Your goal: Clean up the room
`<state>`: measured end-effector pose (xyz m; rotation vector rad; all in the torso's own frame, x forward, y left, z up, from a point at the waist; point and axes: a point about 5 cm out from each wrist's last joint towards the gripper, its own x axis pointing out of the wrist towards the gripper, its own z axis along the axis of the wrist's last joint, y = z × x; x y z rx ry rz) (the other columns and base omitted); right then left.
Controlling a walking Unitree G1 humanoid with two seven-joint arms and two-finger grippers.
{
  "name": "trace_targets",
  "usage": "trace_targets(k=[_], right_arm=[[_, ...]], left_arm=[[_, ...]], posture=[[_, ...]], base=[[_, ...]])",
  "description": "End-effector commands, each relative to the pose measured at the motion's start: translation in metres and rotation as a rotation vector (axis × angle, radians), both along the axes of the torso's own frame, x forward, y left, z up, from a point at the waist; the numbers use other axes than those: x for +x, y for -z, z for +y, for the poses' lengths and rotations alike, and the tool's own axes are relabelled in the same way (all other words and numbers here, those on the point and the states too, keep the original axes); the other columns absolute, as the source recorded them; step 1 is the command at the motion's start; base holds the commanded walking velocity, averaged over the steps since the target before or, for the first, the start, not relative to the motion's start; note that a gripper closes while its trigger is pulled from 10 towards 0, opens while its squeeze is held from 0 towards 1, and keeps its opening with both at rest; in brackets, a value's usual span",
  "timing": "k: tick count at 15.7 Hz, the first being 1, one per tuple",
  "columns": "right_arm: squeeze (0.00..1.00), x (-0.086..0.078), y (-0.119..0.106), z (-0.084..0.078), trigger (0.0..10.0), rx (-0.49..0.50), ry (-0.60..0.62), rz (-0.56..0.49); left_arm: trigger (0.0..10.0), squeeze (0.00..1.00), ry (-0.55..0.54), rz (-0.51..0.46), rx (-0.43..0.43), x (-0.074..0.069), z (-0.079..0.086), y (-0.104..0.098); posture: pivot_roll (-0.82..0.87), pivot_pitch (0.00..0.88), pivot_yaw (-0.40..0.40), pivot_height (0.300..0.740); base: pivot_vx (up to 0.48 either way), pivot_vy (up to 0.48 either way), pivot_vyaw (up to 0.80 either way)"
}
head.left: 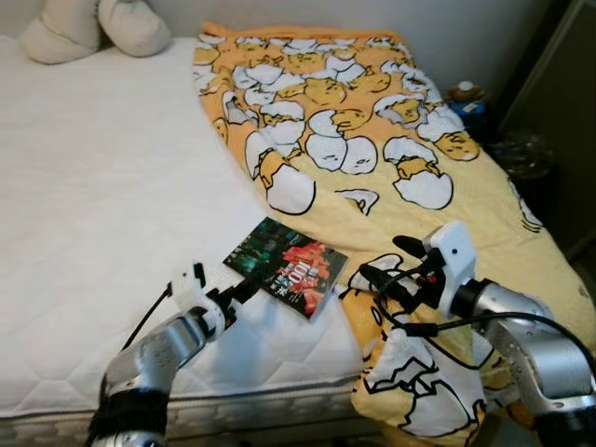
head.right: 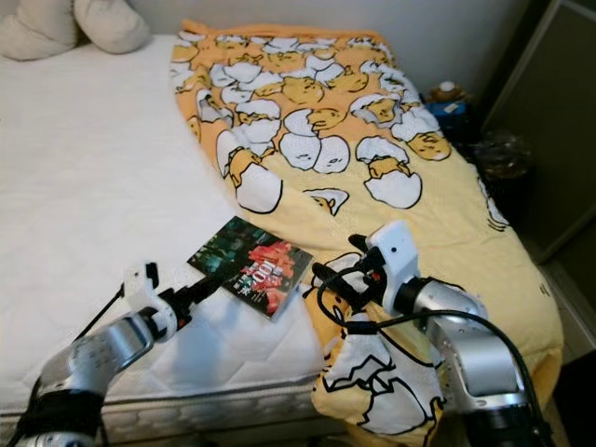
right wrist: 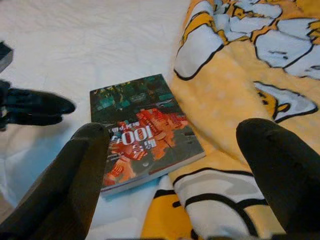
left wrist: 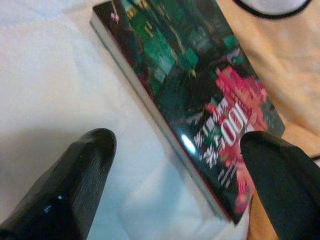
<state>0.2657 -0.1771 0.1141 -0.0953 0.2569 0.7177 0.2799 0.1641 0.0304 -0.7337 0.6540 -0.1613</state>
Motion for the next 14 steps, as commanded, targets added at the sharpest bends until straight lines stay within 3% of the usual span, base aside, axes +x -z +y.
trace_targets(k=[1, 6, 10, 12, 14], right_arm=[[0.00, -0.002, -0.003, 0.001, 10.0, 0.011, 0.009, -0.017], [0.00, -0.012, 0.002, 0.008, 10.0, 0.026, 0.026, -0.012], [0.00, -0.017, 0.001, 0.011, 10.0, 0.022, 0.032, -0.020], [0.00, -0.017, 0.001, 0.010, 10.0, 0.001, 0.031, -0.030], [0.00, -0.016, 0.000, 0.010, 10.0, 0.004, 0.037, -0.035]], left_arm=[[10.0, 0.00, 0.004, -0.014, 0.009, 0.005, -0.004, 0.001], [10.0, 0.00, -0.013, -0.113, -0.059, 0.028, -0.015, -0.005], [10.0, 0.00, 0.007, -0.089, -0.015, 0.036, -0.019, 0.002], [10.0, 0.00, -0.073, -0.093, -0.061, 0.044, -0.016, -0.003], [10.0, 0.00, -0.061, -0.039, 0.003, 0.041, -0.016, 0.006]], posture=[[-0.07, 0.048, 0.018, 0.740], [-0.09, 0.042, 0.045, 0.740], [-0.12, 0.031, 0.072, 0.740], [-0.13, 0.021, 0.081, 0.740], [-0.13, 0.018, 0.081, 0.740]], base=[[0.000, 0.000, 0.00], [0.000, 0.000, 0.00], [0.000, 0.000, 0.00], [0.000, 0.000, 0.00], [0.000, 0.000, 0.00]])
